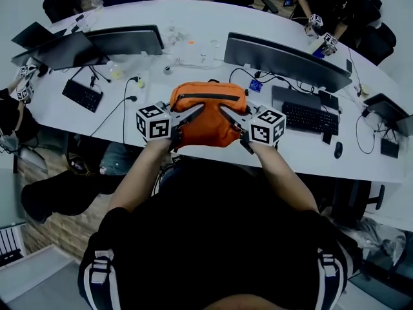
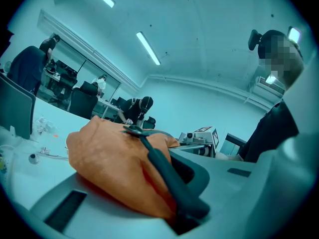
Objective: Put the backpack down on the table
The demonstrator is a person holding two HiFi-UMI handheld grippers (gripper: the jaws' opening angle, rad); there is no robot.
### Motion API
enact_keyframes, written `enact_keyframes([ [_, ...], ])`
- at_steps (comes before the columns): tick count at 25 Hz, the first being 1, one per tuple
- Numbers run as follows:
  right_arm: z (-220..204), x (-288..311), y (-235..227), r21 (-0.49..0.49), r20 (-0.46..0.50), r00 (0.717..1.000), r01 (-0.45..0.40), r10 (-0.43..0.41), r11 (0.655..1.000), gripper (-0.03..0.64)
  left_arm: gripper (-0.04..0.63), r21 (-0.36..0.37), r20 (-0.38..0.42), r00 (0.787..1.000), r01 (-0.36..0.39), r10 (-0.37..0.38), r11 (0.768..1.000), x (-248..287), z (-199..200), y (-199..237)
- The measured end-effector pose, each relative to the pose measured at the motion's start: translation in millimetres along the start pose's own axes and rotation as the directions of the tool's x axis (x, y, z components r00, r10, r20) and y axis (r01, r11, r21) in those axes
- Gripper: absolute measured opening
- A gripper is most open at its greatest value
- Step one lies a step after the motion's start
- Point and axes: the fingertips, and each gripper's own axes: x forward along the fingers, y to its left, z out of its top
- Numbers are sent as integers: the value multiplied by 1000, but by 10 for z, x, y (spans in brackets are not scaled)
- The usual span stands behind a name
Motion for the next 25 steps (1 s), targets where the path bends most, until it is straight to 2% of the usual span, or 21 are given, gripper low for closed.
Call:
enact_keyframes([
  [15, -40, 426, -162, 53, -18, 998, 59, -58, 997, 60, 46, -49, -41, 997, 62, -64, 997, -137, -18, 452],
  [25, -69, 703, -303, 102, -36, 997, 66, -63, 993, 60, 46, -83, -68, 994, 78, -83, 994, -190, -17, 759],
])
